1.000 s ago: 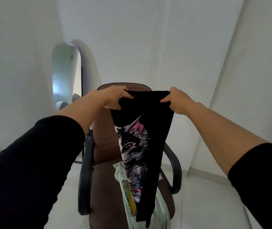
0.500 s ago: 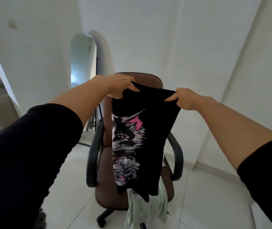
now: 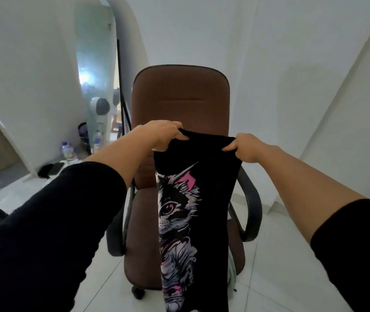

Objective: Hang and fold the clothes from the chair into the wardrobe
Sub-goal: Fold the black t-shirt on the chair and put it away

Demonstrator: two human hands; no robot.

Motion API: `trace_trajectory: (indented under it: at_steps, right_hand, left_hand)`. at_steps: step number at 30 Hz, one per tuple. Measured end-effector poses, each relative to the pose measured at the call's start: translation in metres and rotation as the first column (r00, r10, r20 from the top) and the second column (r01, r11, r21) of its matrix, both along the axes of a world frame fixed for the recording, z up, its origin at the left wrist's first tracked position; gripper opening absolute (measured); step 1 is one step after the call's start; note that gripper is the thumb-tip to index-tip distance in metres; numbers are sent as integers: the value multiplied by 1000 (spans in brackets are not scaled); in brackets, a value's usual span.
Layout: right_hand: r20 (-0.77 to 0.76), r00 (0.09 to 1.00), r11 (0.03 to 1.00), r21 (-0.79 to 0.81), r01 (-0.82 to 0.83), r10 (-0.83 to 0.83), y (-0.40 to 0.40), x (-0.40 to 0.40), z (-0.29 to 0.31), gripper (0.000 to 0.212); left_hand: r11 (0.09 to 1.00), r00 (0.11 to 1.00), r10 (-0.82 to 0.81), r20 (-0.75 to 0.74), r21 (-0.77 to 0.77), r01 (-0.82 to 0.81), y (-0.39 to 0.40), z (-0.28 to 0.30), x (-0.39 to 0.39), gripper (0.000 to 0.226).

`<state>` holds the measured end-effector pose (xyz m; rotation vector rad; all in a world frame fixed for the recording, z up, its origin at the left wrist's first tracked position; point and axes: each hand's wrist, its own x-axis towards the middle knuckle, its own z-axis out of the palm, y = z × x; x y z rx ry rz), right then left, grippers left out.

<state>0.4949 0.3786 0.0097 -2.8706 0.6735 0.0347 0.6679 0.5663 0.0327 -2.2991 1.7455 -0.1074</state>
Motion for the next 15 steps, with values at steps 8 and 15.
trace_trajectory:
  at_steps: [8, 15]
  right_hand:
    - [-99, 988, 993, -23, 116, -117, -89, 130, -110, 54]
    - [-252, 966, 996, -74, 44, -61, -85, 137, -212, 57]
  left_hand:
    - [993, 994, 110, -16, 47, -109, -107, -104, 116, 60]
    - [970, 970, 189, -151, 183, -160, -113, -207, 131, 59]
